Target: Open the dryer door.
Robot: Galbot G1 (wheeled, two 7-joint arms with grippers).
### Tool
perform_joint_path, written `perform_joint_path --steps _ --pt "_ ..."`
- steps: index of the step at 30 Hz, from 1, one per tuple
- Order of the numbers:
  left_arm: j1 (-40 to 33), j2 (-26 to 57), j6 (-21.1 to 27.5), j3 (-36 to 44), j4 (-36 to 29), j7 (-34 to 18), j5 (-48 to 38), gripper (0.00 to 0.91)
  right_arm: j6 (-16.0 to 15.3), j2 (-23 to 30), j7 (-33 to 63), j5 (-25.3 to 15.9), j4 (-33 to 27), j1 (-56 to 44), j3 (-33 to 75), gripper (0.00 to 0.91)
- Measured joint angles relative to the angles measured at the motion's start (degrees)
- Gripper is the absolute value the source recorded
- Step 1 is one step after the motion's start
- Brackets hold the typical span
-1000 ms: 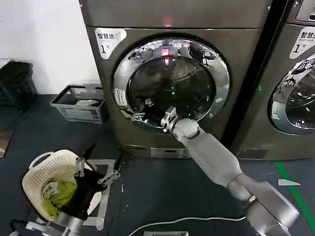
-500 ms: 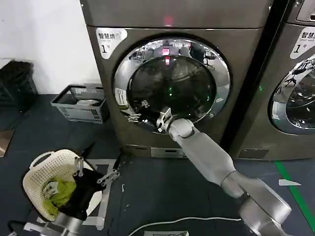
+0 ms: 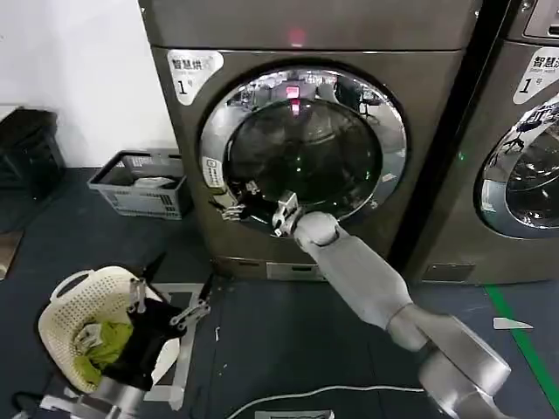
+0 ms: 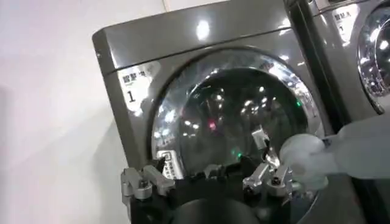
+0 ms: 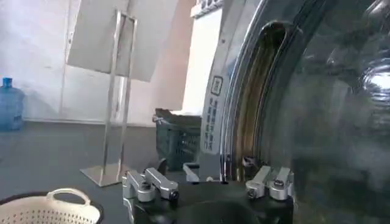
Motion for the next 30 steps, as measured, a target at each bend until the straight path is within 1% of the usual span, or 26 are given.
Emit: perform_joint_path --steps 8,13,17,21,26,28,30 --pt "0.3 -0.3 -0.1 0.0 -0.3 0.0 0.0 0.907 0.7 0.5 -4.3 0.3 -2.4 1.6 -0.5 0.907" --pt "0.4 -0.3 -0.2 0.0 -0.4 0.0 0.0 0.907 0.9 1.1 -5.3 0.3 -2.4 1.6 -0.8 0.907" --pt "0.3 -0.4 -0.2 0.0 -0.5 0.0 0.1 0.907 1.5 0.9 -7.9 0.3 -2.1 1.7 -1.2 0.907" --pt "0.3 -0.4 -0.2 0.0 -0.5 0.0 0.0 0.907 1.8 -0.3 -9.8 0.3 -0.5 1.1 -2.0 0.907" --pt "-0.3 -0.3 -0.3 -0.2 0.2 0.0 -0.2 0.907 1.7 -2.6 -10.0 0.3 3.9 -0.4 -2.8 0.907" --pt "-0.6 -0.1 -0.3 -0.3 0.5 -0.1 -0.5 0.907 1.9 -3.7 -10.8 1.3 5.9 -1.1 -3.1 0.907" --pt "-1.2 0.4 -0.3 -0.9 1.1 -0.1 -1.3 0.907 2.9 -4.9 -12.8 2.6 8.0 -1.9 -3.2 0.907"
